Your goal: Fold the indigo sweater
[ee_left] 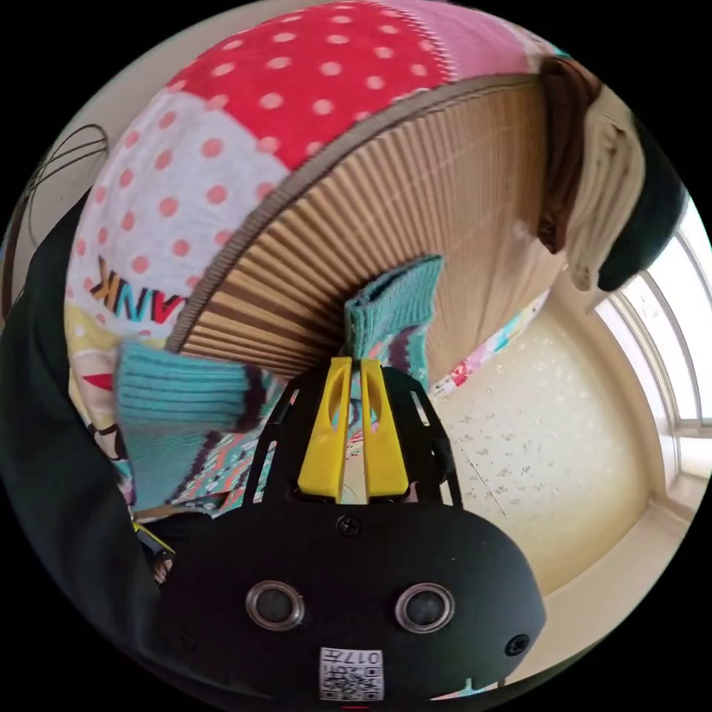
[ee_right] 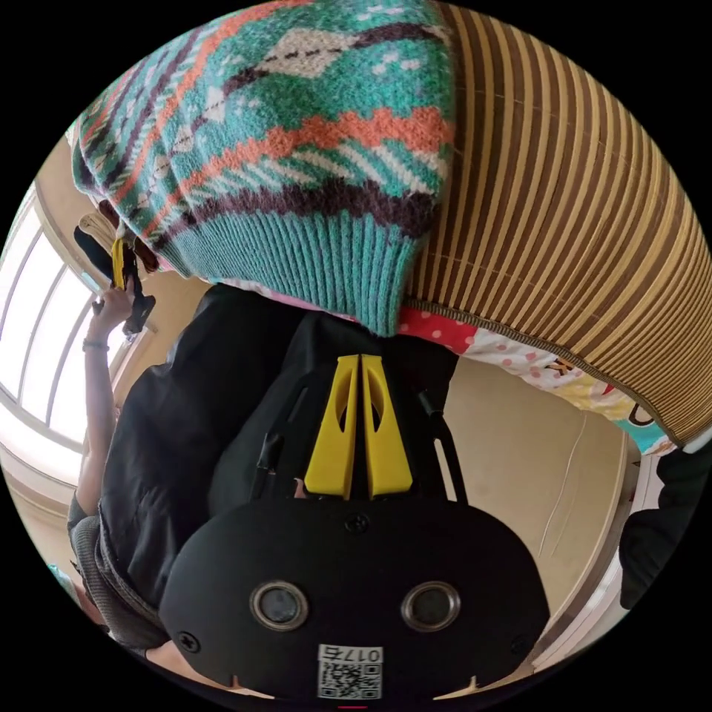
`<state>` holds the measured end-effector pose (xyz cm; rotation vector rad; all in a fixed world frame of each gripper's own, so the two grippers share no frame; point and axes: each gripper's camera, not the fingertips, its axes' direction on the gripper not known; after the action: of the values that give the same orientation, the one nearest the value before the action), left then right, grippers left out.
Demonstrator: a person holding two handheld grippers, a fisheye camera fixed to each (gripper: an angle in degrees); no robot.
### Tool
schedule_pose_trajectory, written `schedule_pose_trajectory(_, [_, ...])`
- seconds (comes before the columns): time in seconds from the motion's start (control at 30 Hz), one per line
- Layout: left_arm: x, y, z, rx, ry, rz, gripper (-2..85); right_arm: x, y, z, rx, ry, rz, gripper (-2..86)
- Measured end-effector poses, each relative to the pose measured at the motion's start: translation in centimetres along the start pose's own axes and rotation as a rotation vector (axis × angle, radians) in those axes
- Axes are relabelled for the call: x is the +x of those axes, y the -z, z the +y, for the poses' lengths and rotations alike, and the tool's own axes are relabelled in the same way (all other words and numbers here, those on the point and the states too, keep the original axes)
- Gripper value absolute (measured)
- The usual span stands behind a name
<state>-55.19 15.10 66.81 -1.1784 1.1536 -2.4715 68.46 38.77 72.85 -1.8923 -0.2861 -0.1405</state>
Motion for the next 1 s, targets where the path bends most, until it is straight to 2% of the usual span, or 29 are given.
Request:
schedule_pose_trajectory(0.03, [2.3, 0.4, 0.5, -0.055, -0.124, 0.132, 0.5, 0.4, 0.1, 0.3, 0.015, -0.007, -0.023, 0.4])
schedule_pose_trajectory(0.07, [3.5, 0.5, 0.9, -0.091, -0.184, 0.191, 0.3, 1.4, 0.2, 0.9, 0.054, -0.025, -0.08, 0.4])
schedule_pose_trajectory(0.13, [9.9, 0.3, 4.1, -0.268, -0.444, 0.367, 0.1, 3.2, 0.5, 2.1, 0.127, -0.06, -0.179, 0.5])
schedule_pose_trajectory(0.2, [14.9, -0.8, 8.2, -0.417, -0.638, 0.378, 0.1, 5.5, 0.5, 3.8, 0.211, -0.106, -0.294, 0.5])
schedule_pose_trajectory(0.27, [19.0, -2.9, 14.2, -0.55, -0.844, 0.28, 0.3, 7.0, 0.2, 5.0, 0.256, -0.127, -0.353, 0.6])
schedule_pose_trajectory(0.33, [21.2, -7.7, 24.8, -0.738, -1.129, 0.105, 0.9, 8.4, -0.2, 6.1, 0.298, -0.141, -0.411, 0.7])
schedule_pose_trajectory(0.37, [20.9, -9.0, 27.4, -0.787, -1.181, 0.073, 1.1, 9.4, -0.5, 6.9, 0.334, -0.148, -0.461, 0.8])
schedule_pose_trajectory(0.43, [16.5, -15.2, 36.9, -0.997, -1.28, -0.061, 3.1, 10.8, -0.8, 8.2, 0.409, -0.166, -0.556, 1.1])
schedule_pose_trajectory(0.53, [6.0, -21.5, 44.4, -1.169, -1.224, -0.325, 5.5, 13.7, -1.4, 10.3, 0.554, -0.251, -0.731, 2.1])
schedule_pose_trajectory(0.57, [3.7, -22.1, 45.5, -1.202, -1.211, -0.344, 5.7, 14.8, -1.6, 11.4, 0.656, -0.269, -0.838, 2.9])
schedule_pose_trajectory(0.63, [-4.6, -22.9, 48.8, -1.298, -1.135, -0.398, 5.6, 16.8, -2.3, 13.0, 0.852, -0.292, -1.072, 4.5])
schedule_pose_trajectory(0.7, [-10.2, -21.9, 50.0, -1.332, -1.064, -0.44, 5.2, 18.9, -4.5, 14.3, 1.137, -0.298, -1.448, 7.7])
schedule_pose_trajectory(0.8, [-18.7, -18.9, 50.2, -1.368, -0.914, -0.556, 5.1, 20.6, -7.3, 13.8, 1.377, -0.326, -1.796, 12.3])
schedule_pose_trajectory(0.87, [-22.5, -16.5, 49.7, -1.368, -0.837, -0.623, 5.1, 21.3, -8.1, 13.2, 1.414, -0.396, -1.861, 13.3])
schedule_pose_trajectory(1.0, [-27.7, -11.1, 48.2, -1.331, -0.744, -0.777, 4.7, 22.4, -6.7, 10.9, 1.287, -0.459, -1.856, 9.7])
